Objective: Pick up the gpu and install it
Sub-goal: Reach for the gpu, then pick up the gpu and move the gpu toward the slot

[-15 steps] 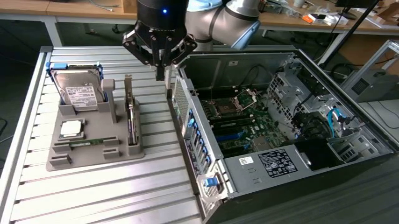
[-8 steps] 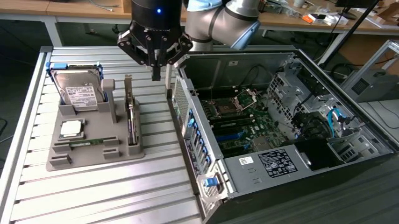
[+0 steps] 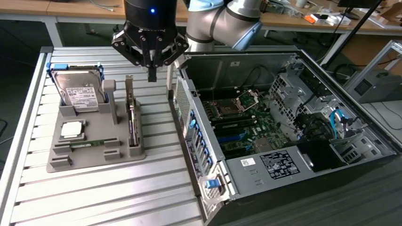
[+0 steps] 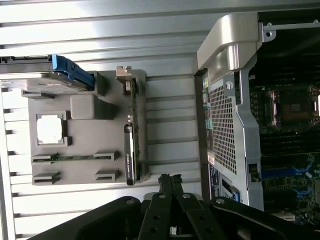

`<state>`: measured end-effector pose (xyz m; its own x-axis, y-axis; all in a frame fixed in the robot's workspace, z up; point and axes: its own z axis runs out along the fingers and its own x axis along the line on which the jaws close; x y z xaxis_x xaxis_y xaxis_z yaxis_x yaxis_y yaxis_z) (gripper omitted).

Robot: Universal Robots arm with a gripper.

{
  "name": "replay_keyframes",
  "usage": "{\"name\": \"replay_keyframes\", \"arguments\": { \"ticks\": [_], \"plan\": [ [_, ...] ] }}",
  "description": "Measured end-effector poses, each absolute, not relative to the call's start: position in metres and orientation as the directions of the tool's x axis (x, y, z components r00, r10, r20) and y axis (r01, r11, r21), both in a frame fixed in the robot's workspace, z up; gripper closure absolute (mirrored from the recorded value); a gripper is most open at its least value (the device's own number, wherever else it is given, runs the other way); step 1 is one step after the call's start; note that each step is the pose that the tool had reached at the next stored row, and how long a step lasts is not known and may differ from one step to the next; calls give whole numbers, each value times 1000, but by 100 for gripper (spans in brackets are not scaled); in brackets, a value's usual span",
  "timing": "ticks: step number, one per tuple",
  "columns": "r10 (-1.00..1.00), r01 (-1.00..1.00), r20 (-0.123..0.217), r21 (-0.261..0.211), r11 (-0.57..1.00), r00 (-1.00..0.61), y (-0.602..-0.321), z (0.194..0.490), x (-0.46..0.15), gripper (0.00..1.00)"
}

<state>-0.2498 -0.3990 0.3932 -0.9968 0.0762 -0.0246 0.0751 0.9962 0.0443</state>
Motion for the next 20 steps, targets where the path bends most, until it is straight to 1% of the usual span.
{"name": "replay_keyframes", "arguments": {
  "ticks": [20],
  "plan": [
    [74, 73, -25, 44, 996, -997, -399, 393, -257, 89]
  ]
}}
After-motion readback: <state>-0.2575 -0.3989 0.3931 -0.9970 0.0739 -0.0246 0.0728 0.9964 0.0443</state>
